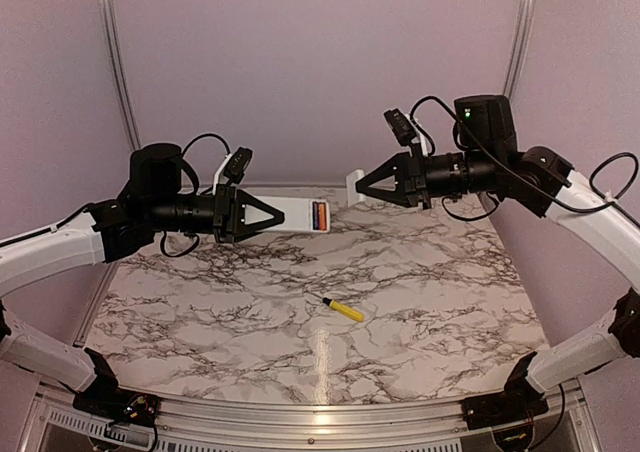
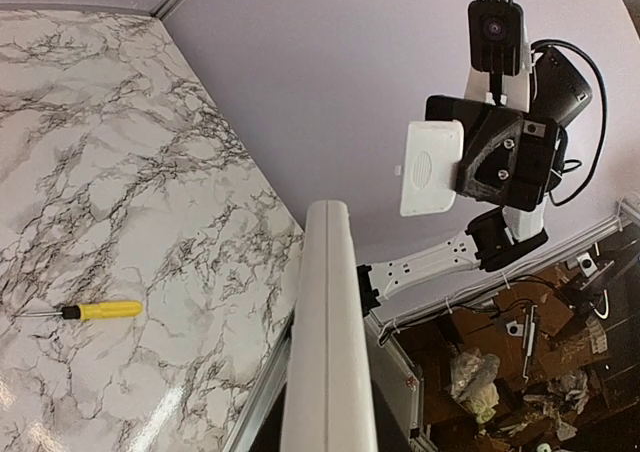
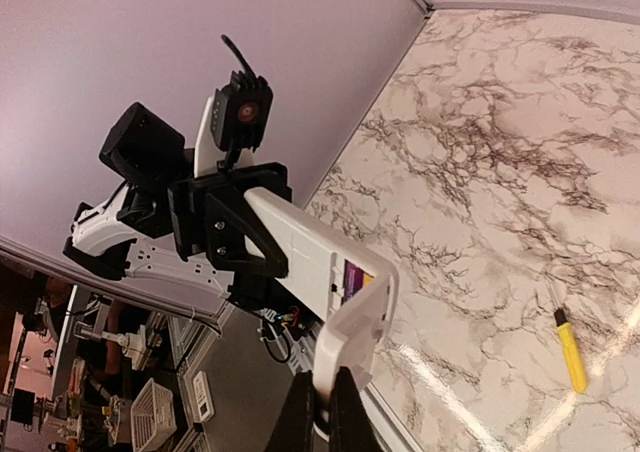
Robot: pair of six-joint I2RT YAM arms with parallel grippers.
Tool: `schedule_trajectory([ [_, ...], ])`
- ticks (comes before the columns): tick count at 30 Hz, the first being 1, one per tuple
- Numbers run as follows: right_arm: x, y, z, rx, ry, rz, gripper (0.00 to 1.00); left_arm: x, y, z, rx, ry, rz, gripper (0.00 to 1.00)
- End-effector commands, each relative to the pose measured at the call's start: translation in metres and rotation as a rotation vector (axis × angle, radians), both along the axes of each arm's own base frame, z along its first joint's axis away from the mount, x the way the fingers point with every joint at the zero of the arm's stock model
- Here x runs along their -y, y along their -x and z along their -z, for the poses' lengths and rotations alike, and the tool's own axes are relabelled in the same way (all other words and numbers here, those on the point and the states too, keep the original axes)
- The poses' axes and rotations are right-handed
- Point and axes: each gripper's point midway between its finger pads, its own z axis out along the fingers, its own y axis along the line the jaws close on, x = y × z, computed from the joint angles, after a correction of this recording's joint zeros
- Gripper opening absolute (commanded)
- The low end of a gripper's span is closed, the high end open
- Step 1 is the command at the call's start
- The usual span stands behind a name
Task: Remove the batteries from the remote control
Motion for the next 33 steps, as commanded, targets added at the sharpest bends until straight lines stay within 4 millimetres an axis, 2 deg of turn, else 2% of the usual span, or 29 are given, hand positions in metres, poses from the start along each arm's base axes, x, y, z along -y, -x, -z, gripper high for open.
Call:
schedule_trajectory([
  [1, 0.037, -0.019, 0.023, -0.007, 0.165, 0.162, 0.0, -0.01, 0.004, 0.027, 0.0, -0.091, -0.017, 0.0],
  [7, 0.077, -0.037, 0.098, -0.1, 0.492, 0.344, 0.0, -0.02, 0.013, 0.077, -0.059, -0.19, -0.02, 0.0],
  [11, 0.105, -0.038, 0.155, -0.197, 0.695, 0.437, 0.0, -0.025, 0.019, 0.106, -0.106, -0.225, -0.011, 0.0],
  [15, 0.113, -0.036, 0.2, -0.271, 0.816, 0.439, 0.0, -0.029, 0.026, 0.131, -0.15, -0.247, 0.0, 0.0],
  [20, 0.124, -0.038, 0.242, -0.308, 0.959, 0.44, 0.0, -0.03, 0.033, 0.158, -0.205, -0.28, 0.029, 0.0],
  [28, 0.14, -0.035, 0.304, -0.346, 1.163, 0.384, 0.0, -0.022, 0.034, 0.188, -0.273, -0.31, 0.076, 0.0],
  [33, 0.138, -0.03, 0.327, -0.362, 1.166, 0.34, 0.0, -0.02, 0.033, 0.205, -0.303, -0.331, 0.081, 0.0],
])
